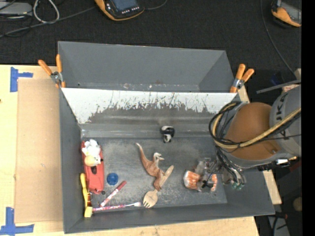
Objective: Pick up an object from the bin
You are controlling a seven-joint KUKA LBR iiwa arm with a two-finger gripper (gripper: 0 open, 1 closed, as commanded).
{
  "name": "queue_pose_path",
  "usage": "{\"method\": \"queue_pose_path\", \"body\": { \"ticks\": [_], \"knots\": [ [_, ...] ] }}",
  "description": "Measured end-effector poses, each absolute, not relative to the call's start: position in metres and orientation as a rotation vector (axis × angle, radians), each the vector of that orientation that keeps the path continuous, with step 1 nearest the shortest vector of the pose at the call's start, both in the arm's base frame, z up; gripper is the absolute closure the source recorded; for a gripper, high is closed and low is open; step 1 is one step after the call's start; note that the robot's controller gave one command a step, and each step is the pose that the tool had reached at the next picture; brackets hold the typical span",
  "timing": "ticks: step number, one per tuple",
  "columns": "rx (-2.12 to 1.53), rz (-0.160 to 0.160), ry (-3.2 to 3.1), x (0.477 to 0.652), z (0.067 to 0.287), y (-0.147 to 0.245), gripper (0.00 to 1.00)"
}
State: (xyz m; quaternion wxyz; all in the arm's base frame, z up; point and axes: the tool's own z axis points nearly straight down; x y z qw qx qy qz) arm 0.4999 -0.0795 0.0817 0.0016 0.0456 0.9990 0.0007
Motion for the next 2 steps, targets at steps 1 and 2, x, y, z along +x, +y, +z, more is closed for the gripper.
{"method": "queue_pose_path", "body": {
  "ticks": [1, 2],
  "knots": [
    [0.155, 0.005, 3.143, 0.501, 0.135, -0.079, 1.0],
    [0.137, 0.006, 3.147, 0.491, 0.219, -0.076, 1.0]
  ]
}}
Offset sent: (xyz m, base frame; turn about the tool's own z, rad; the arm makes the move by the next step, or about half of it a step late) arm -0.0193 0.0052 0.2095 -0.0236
